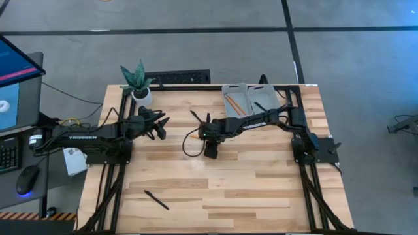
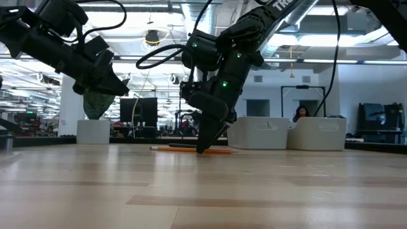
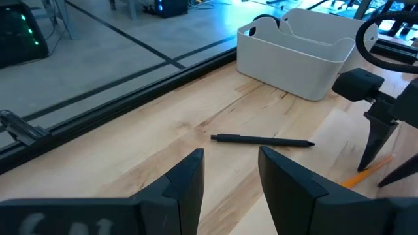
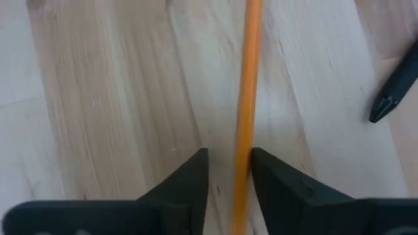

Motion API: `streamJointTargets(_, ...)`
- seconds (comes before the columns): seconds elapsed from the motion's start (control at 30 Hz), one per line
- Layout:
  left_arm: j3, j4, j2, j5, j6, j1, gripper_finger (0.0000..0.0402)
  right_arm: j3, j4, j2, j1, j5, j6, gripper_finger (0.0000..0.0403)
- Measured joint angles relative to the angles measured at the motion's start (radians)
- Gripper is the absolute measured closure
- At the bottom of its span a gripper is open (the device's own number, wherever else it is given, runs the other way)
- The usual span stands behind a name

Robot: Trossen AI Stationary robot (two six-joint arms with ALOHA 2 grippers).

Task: Sort pens & pencils
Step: Put the yellow pencil into the left gray bin

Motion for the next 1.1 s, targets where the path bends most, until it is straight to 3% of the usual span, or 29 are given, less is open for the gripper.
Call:
streamJointTargets(0.47, 0.0, 0.0, 0.0, 0.0, 0.0, 0.0, 0.0266, -0.001, 0.001, 0.0, 0.0, -0.005, 0.001, 0.0333)
streamJointTargets(1.1, 0.0, 0.001, 0.0, 0.0, 0.0, 0.0, 0.0266, -0.002, -0.001, 0.0, 0.0, -0.005, 0.001, 0.0347)
